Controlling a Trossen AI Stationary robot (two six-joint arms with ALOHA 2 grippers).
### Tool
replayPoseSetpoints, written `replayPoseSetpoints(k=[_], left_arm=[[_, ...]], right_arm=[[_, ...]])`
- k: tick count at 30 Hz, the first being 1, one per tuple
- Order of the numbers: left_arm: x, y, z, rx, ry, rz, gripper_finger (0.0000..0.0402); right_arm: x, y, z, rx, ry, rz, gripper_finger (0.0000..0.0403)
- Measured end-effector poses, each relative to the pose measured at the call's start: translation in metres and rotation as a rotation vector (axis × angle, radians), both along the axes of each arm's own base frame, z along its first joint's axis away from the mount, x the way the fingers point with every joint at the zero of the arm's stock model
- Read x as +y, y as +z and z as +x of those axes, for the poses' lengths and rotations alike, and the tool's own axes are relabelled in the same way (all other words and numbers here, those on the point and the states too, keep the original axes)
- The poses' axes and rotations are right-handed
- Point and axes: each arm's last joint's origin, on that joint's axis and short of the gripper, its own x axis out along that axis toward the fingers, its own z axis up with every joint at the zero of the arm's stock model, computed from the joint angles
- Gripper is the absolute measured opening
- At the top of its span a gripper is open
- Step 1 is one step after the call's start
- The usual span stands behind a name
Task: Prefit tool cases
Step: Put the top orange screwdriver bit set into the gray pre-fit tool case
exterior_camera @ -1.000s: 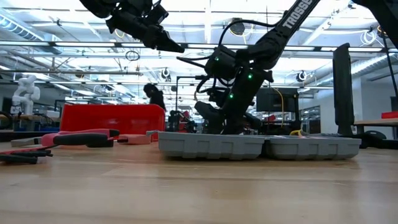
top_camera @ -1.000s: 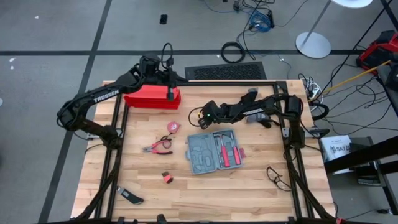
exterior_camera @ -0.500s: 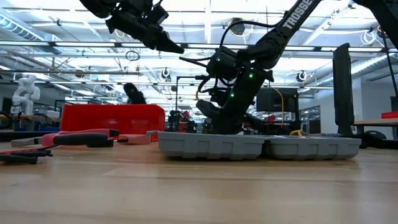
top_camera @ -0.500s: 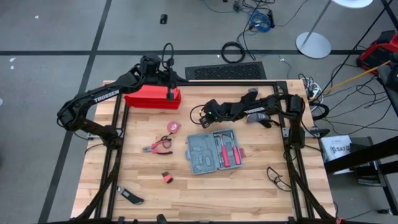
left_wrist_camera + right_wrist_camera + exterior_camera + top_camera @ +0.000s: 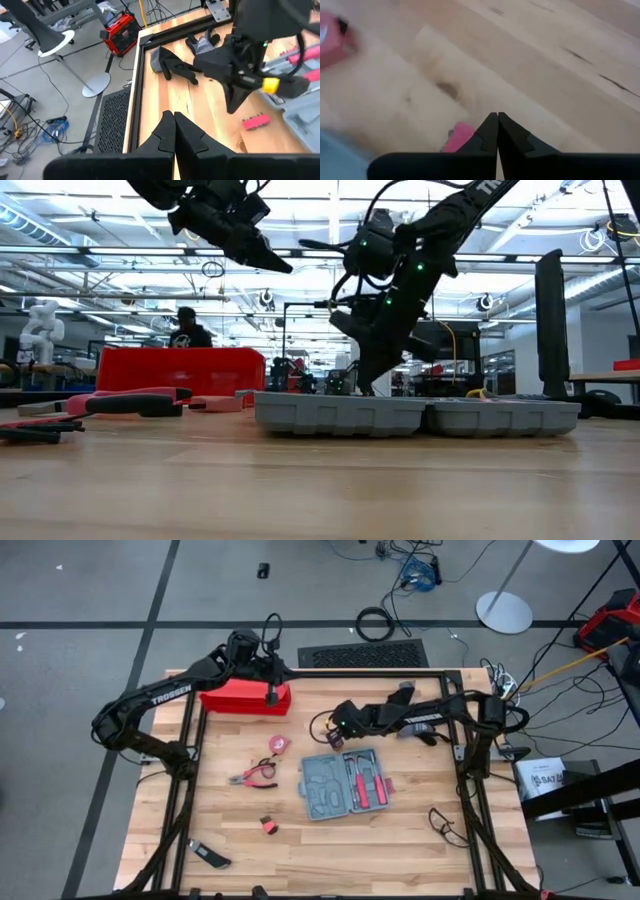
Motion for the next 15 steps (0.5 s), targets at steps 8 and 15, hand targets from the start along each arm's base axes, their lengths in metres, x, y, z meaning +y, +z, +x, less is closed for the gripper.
replayPoseSetpoints(k=[8, 15], left_arm=[[-0.003, -0.022, -0.004, 0.069, -0.01, -0.034, 0.0], [-0.013, -0.082, 0.009, 0.285, -0.089, -0.18, 0.0]], right_arm=[[0.01, 0.0, 0.002, 0.017, 0.11, 0.024, 0.0009], [0.013, -0.005, -0.002, 0.053, 0.127, 0.115, 0.0008]])
